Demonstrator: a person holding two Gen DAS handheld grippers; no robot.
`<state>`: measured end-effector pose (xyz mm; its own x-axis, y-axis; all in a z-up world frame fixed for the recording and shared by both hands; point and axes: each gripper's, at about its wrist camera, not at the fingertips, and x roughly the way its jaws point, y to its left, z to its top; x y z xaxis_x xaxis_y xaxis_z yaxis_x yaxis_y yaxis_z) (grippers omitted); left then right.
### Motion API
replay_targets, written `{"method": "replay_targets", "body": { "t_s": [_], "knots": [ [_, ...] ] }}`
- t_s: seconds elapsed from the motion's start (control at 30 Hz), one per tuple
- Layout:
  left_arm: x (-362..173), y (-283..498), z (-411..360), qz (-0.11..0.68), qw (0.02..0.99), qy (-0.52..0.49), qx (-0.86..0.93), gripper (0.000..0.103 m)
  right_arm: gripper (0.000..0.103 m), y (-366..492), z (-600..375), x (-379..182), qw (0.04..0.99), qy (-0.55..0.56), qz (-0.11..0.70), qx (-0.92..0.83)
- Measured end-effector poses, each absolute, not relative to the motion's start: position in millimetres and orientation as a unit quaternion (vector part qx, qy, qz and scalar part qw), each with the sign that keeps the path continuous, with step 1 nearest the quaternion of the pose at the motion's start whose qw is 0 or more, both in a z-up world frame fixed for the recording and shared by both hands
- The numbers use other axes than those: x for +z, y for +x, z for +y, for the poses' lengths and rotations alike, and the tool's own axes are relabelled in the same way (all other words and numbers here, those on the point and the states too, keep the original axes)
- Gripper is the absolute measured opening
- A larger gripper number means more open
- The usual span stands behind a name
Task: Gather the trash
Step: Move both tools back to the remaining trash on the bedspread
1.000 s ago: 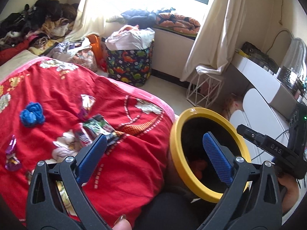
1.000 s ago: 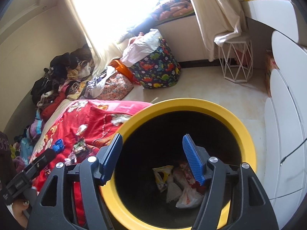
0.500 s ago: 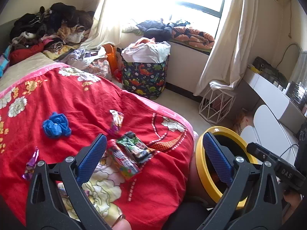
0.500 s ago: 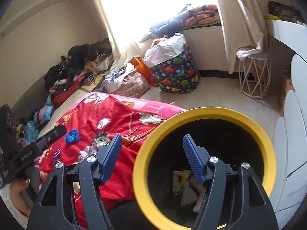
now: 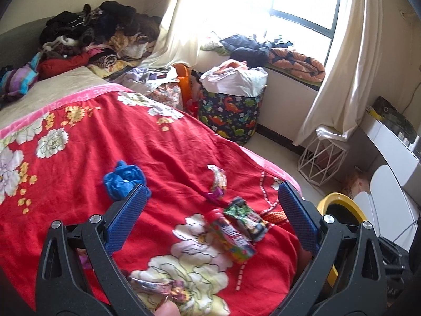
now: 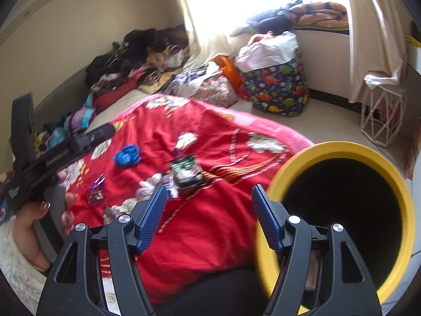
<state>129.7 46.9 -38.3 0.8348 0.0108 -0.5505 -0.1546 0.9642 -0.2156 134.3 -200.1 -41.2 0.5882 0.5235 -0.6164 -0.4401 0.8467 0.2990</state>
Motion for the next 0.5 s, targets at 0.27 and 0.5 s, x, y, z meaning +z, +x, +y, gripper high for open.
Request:
{"method": "replay_targets", "body": {
  "t_s": [0.27, 0.5],
  "knots": [
    [-52, 136, 86, 0.304, 0.939, -0.141, 0.075, 0.092, 0.065, 143, -148, -60, 0.864, 0.027, 0.401, 0.305],
    [-64, 146, 116, 0.325, 0.928, -0.156, 0.089, 0.091, 0.064, 153, -120, -84, 0.842, 0.023, 0.438, 0.315]
  ]
}}
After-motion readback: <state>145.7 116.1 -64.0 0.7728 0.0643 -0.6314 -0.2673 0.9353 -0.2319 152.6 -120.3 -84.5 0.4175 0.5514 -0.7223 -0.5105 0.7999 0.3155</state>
